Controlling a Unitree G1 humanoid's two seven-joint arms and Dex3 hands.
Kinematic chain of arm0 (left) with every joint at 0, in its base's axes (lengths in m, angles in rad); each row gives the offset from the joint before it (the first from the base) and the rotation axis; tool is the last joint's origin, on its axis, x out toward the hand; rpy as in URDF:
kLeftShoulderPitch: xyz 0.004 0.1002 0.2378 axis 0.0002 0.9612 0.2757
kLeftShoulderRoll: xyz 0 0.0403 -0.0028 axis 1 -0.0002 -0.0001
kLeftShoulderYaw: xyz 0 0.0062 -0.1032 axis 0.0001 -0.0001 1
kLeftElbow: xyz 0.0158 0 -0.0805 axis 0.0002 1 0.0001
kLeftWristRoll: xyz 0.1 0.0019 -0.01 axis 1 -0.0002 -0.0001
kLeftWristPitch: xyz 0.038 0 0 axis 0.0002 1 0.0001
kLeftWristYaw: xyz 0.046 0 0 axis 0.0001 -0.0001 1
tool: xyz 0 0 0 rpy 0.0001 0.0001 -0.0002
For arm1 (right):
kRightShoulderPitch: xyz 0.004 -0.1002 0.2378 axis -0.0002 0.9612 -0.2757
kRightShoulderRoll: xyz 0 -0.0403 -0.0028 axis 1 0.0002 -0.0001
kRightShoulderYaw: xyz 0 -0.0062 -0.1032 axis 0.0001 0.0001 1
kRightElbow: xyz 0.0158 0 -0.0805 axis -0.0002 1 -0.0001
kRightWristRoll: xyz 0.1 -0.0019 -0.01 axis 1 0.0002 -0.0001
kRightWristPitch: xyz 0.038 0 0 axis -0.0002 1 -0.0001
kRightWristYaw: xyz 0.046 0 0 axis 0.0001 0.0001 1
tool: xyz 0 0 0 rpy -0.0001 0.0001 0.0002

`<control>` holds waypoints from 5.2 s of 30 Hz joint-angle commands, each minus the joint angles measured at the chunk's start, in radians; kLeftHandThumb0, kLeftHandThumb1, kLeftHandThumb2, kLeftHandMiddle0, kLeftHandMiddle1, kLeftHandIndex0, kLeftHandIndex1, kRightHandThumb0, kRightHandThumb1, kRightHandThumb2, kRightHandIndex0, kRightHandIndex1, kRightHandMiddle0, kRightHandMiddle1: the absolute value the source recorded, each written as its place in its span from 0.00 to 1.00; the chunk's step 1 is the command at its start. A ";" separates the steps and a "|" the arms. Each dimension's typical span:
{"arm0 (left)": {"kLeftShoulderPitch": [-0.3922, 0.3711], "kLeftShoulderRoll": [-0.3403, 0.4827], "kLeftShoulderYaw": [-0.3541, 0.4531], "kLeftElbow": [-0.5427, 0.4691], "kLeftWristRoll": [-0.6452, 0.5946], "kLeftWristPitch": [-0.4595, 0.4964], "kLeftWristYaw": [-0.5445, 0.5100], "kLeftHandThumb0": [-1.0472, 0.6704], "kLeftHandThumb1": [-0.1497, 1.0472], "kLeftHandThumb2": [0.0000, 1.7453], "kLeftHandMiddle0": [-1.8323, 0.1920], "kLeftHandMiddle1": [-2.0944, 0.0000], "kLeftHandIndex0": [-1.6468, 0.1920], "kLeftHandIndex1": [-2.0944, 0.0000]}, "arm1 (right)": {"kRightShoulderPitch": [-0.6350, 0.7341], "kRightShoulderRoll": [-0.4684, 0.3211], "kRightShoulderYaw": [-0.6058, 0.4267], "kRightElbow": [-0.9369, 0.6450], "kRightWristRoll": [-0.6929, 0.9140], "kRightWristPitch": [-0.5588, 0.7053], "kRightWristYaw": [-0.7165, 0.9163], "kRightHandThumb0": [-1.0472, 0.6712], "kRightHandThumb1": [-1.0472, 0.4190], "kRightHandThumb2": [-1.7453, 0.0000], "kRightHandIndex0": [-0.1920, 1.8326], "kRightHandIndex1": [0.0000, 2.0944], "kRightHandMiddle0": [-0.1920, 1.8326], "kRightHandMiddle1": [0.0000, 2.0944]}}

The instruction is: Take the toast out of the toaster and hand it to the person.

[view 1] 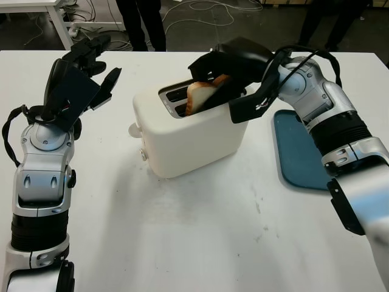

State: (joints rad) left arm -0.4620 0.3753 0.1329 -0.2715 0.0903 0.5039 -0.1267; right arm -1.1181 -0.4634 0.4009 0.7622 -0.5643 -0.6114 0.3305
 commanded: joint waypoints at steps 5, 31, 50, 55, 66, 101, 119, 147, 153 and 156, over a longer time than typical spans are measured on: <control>0.012 0.006 0.007 -0.003 0.001 -0.006 0.002 0.35 0.89 0.26 0.89 0.62 0.72 0.93 | 0.022 -0.030 0.066 0.013 -0.093 -0.048 -0.056 0.29 0.09 0.86 0.63 0.81 0.54 0.74; 0.015 -0.001 0.008 -0.008 -0.002 -0.003 0.007 0.36 0.89 0.27 0.90 0.61 0.72 0.93 | -0.105 -0.050 0.039 0.159 -0.050 -0.107 -0.152 0.34 0.09 0.74 0.58 0.83 0.45 0.83; 0.010 0.001 0.007 -0.005 -0.003 0.003 0.004 0.35 0.89 0.27 0.90 0.61 0.72 0.93 | -0.277 -0.078 -0.337 0.430 0.340 -0.013 0.007 0.30 0.09 0.76 0.60 0.83 0.49 0.83; 0.009 0.000 0.006 -0.004 -0.004 -0.002 0.004 0.36 0.89 0.27 0.90 0.61 0.72 0.93 | -0.284 -0.073 -0.416 0.463 0.404 0.053 -0.011 0.31 0.09 0.78 0.60 0.83 0.51 0.83; 0.010 -0.003 0.011 0.001 -0.012 -0.007 0.001 0.35 0.89 0.26 0.91 0.61 0.72 0.93 | -0.239 -0.032 -0.498 0.525 0.453 0.309 -0.240 0.35 0.09 0.79 0.55 0.83 0.43 0.83; 0.021 0.000 0.009 -0.006 -0.001 -0.009 0.003 0.35 0.89 0.27 0.90 0.60 0.73 0.93 | -0.089 0.091 -0.474 0.572 0.366 0.462 -0.573 0.50 0.09 0.80 0.45 0.83 0.33 0.78; 0.015 -0.005 0.010 -0.010 -0.008 0.006 0.003 0.35 0.89 0.27 0.91 0.61 0.74 0.93 | -0.072 0.102 -0.492 0.573 0.390 0.475 -0.550 0.50 0.09 0.79 0.46 0.83 0.30 0.83; 0.019 0.001 0.010 -0.005 -0.004 -0.014 0.003 0.35 0.89 0.27 0.90 0.59 0.73 0.92 | -0.082 0.106 -0.514 0.569 0.402 0.479 -0.555 0.50 0.09 0.79 0.47 0.83 0.30 0.83; 0.018 -0.003 0.013 -0.005 -0.009 -0.011 0.000 0.35 0.89 0.27 0.91 0.59 0.74 0.92 | -0.075 0.102 -0.509 0.568 0.396 0.456 -0.540 0.52 0.09 0.78 0.46 0.83 0.28 0.83; 0.018 -0.008 0.015 -0.010 -0.013 -0.001 0.001 0.35 0.89 0.27 0.91 0.61 0.74 0.92 | -0.078 0.102 -0.505 0.570 0.391 0.469 -0.553 0.52 0.09 0.79 0.46 0.83 0.29 0.83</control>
State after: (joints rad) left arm -0.4507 0.3677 0.1432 -0.2718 0.0826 0.5023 -0.1277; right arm -1.1988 -0.3663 -0.1065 1.3359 -0.1708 -0.1419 -0.2144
